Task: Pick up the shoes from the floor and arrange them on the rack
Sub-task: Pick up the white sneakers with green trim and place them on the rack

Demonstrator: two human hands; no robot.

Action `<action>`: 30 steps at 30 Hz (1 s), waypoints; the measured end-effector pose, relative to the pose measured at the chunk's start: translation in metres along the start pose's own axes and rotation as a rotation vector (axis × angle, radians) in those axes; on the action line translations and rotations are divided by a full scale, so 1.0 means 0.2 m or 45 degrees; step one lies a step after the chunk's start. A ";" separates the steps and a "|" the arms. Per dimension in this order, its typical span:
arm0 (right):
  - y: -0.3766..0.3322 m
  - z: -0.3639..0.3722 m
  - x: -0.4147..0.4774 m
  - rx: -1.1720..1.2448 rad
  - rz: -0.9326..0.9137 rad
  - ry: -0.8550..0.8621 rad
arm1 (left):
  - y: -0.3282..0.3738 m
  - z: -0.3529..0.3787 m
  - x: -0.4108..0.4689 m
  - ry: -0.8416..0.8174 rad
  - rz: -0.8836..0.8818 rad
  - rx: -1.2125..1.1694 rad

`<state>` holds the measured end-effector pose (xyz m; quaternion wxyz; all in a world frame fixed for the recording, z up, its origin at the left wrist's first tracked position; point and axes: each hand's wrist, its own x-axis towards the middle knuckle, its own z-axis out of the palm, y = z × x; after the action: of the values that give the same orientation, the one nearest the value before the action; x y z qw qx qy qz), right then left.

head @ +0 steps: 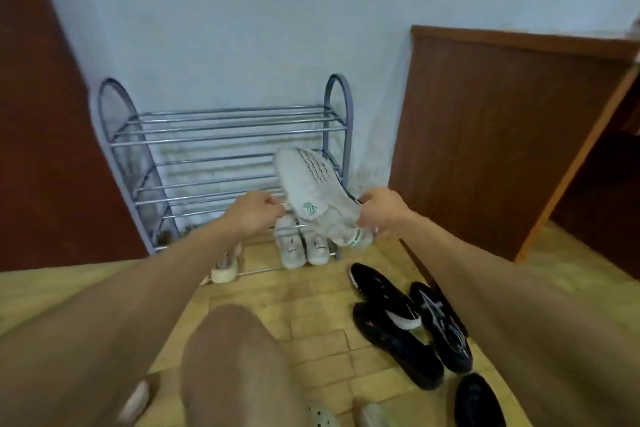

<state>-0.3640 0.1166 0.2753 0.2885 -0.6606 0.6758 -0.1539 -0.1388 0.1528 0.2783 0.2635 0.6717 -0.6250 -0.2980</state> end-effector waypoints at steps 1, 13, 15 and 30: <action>-0.11 -0.01 -0.01 0.074 -0.050 0.028 | 0.00 -0.09 -0.02 0.044 -0.033 -0.046; -1.35 0.44 -0.25 0.273 -0.661 -0.363 | -0.49 -0.90 -0.39 0.779 -0.195 -0.956; -1.46 0.59 -0.28 0.165 -0.706 -0.410 | -0.65 -0.96 -0.50 0.801 -0.236 -0.956; -1.37 1.74 -0.22 0.044 -0.426 -0.848 | -1.65 -0.72 -0.67 0.625 -0.555 -1.006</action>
<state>0.0614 0.1986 0.1715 0.4745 -0.7707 0.4251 0.0131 0.1862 0.3095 0.1475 0.5679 0.6857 -0.2299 -0.3930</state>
